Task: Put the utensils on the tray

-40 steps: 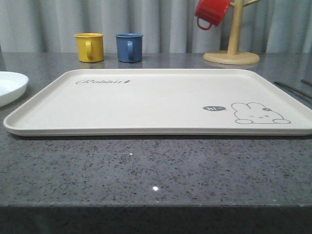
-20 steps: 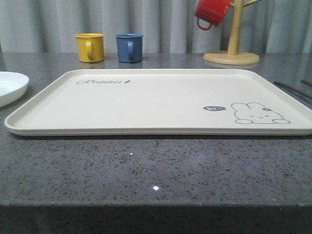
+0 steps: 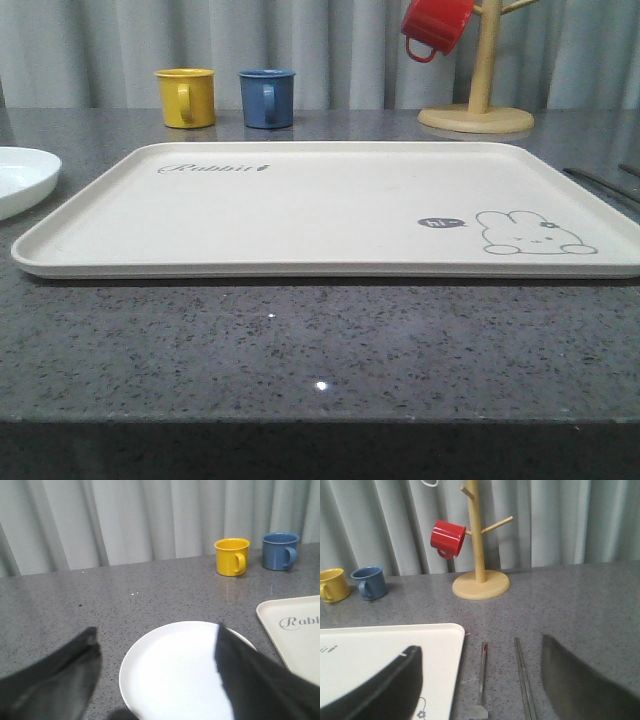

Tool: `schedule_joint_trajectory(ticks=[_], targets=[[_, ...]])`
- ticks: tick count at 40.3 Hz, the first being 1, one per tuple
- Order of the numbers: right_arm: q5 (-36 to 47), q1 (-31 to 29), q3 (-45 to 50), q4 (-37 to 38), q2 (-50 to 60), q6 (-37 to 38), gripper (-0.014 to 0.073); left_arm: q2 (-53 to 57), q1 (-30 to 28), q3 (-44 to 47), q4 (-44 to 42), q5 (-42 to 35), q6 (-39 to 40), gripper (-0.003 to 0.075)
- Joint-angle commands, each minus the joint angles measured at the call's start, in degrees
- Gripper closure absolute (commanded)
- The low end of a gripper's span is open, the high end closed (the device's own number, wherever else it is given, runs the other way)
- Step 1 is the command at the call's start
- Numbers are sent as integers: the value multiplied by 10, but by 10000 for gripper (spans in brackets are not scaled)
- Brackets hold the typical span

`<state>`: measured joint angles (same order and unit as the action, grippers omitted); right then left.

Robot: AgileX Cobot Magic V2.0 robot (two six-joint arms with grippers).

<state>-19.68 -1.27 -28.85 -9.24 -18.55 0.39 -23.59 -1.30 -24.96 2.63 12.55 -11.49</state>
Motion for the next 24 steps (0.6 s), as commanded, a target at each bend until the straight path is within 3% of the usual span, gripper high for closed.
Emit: schedule_joint_trajectory(ticks=[1,11,15,24], targets=[[40,-3,-21,0,-9,-4,-31,-7,0,-21,6,-47,2,19],[40,-3,-21,0,-9,-4,-31,-13,1,-25,17,-67,2,106],[40,-3,-21,0,-9,-4,-31,-60,19,-64,18,7,0,147],[40,-3,-21,0,-9,-4,-31,-256,93,-216,18,226,-47,153]])
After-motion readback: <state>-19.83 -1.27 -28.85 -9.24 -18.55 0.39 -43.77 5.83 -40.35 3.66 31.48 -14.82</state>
